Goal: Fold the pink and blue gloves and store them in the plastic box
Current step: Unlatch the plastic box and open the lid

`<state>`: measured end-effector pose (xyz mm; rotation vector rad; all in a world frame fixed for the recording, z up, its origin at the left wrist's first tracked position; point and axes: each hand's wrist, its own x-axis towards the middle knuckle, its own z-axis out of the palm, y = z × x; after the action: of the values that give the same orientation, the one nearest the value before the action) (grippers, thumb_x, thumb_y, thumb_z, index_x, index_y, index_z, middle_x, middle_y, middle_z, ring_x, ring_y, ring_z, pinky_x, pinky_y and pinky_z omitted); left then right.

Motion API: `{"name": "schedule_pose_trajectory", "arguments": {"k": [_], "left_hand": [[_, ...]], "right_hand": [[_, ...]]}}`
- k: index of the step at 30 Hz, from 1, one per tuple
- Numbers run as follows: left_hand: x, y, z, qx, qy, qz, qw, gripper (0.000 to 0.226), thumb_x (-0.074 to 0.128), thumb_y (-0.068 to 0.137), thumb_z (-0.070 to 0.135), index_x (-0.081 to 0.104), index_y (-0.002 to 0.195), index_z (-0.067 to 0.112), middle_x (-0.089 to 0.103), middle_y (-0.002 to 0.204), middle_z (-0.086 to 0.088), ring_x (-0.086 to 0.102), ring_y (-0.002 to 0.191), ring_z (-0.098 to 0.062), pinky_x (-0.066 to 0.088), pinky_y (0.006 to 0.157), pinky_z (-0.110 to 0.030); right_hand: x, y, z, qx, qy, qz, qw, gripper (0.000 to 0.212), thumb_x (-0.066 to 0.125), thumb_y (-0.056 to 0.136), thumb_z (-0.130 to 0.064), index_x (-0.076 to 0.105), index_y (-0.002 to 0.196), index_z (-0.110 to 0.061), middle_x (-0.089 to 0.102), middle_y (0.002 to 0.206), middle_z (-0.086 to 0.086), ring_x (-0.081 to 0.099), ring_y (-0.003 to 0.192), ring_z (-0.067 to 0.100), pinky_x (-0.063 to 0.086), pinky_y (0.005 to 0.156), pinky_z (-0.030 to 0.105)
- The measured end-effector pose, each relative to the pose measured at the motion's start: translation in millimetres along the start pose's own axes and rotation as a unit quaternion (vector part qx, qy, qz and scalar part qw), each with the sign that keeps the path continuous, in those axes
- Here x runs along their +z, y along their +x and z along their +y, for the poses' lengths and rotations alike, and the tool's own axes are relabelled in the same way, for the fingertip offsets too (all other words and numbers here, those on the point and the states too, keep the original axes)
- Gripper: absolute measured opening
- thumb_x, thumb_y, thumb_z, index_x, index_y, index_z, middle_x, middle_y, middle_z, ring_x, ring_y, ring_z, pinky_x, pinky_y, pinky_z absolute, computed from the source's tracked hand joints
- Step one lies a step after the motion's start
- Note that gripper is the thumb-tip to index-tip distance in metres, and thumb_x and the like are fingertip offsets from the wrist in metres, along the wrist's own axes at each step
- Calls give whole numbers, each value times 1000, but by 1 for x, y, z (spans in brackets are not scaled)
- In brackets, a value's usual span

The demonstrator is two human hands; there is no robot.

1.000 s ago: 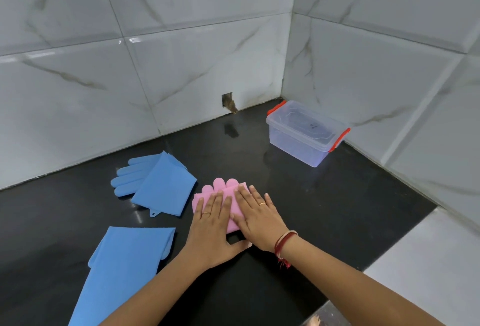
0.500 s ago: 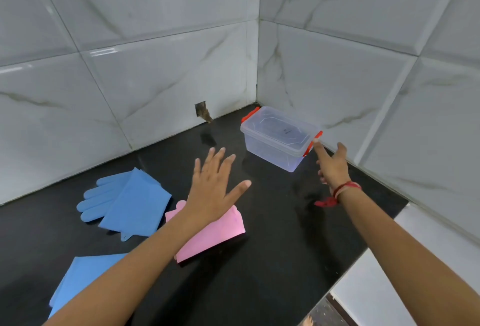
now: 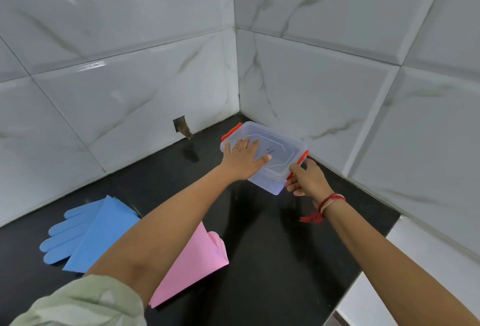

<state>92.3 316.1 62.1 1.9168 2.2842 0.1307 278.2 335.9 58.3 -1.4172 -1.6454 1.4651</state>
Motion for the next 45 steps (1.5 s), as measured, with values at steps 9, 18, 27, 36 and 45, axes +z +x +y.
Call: {"name": "schedule_pose_trajectory", "arguments": {"k": [9, 18, 27, 36, 45], "left_hand": [[16, -40, 11, 108, 14, 21, 994, 69, 28, 93, 62, 14, 151, 27, 10, 160, -3, 6, 147, -23, -3, 116, -46], [18, -50, 25, 122, 29, 3, 992, 73, 26, 91, 66, 10, 151, 28, 7, 160, -3, 4, 147, -24, -2, 116, -48], [15, -55, 31, 105, 34, 0, 994, 73, 26, 90, 67, 12, 151, 28, 8, 160, -5, 7, 146, -25, 3, 117, -49], [15, -53, 31, 111, 50, 25, 992, 75, 27, 88, 70, 17, 150, 29, 15, 159, -4, 15, 145, -28, 14, 115, -47], [-14, -8, 0, -10, -137, 164, 977, 51, 54, 88, 51, 54, 123, 15, 59, 118, -5, 59, 107, -22, 50, 86, -36]], "right_hand": [[-9, -77, 15, 102, 25, -33, 994, 29, 51, 92, -27, 65, 93, -1, 63, 59, 8, 53, 42, 11, 47, 44, 21], [-17, -87, 21, 109, 20, 22, 994, 45, 42, 97, -34, 60, 67, -6, 52, 48, 4, 42, 36, 10, 38, 38, 18], [-18, -94, 56, 112, 218, -7, 970, 41, 34, 99, -27, 56, 70, -8, 50, 52, 3, 39, 42, 11, 37, 45, 23], [-20, -90, 50, -195, -66, 316, 926, 20, 58, 87, -12, 59, 107, -12, 56, 99, 7, 51, 79, 6, 41, 74, 18], [15, -68, 36, -262, -456, 120, 842, 64, 19, 89, -61, 55, 127, -23, 56, 134, 0, 48, 127, 22, 17, 115, 49]]}}
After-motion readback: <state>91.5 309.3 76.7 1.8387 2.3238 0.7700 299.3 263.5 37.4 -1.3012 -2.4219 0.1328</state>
